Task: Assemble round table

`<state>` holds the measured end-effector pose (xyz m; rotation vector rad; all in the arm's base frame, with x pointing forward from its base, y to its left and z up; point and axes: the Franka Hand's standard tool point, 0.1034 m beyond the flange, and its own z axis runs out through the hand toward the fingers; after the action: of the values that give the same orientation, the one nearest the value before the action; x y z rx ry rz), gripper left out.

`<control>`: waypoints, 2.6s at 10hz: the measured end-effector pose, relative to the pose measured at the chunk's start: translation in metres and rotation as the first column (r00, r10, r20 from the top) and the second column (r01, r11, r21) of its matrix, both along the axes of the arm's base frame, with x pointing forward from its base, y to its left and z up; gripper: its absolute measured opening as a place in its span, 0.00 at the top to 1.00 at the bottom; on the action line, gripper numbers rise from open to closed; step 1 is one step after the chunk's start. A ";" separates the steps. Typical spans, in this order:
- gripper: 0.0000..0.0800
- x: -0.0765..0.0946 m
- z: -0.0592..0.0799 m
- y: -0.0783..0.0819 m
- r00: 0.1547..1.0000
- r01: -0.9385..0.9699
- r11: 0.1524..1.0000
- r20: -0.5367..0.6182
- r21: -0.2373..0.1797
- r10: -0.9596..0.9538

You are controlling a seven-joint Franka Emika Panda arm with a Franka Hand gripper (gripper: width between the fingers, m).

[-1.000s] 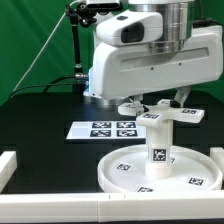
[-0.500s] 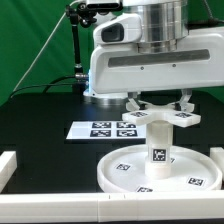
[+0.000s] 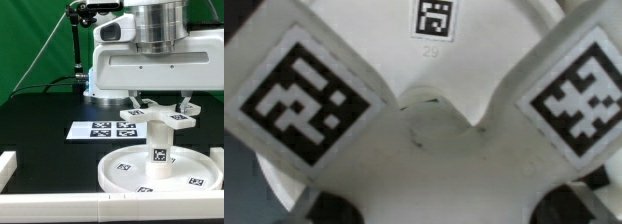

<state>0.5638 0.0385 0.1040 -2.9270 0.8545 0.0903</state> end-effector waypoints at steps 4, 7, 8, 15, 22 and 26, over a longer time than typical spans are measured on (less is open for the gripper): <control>0.44 -0.002 -0.002 0.000 0.889 0.455 0.889 0.022 0.053 -0.457; 0.44 0.000 -0.002 0.001 0.746 0.664 0.745 -0.006 0.067 -0.665; 0.44 0.000 -0.002 0.000 0.703 0.710 0.701 -0.020 0.067 -0.710; 0.19 0.004 0.026 0.005 0.738 0.672 0.733 -0.012 0.103 -0.675; 0.19 0.004 0.023 0.002 0.973 0.204 0.977 0.096 0.065 -0.209; 0.19 0.004 0.023 0.004 0.991 -0.037 0.998 0.134 0.043 0.031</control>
Offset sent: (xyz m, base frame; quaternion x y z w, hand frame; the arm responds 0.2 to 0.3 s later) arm -0.0155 -0.0031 -0.0084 0.0386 0.0070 0.3295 0.9434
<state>0.5675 0.0420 0.1275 -2.8674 0.7729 -0.0813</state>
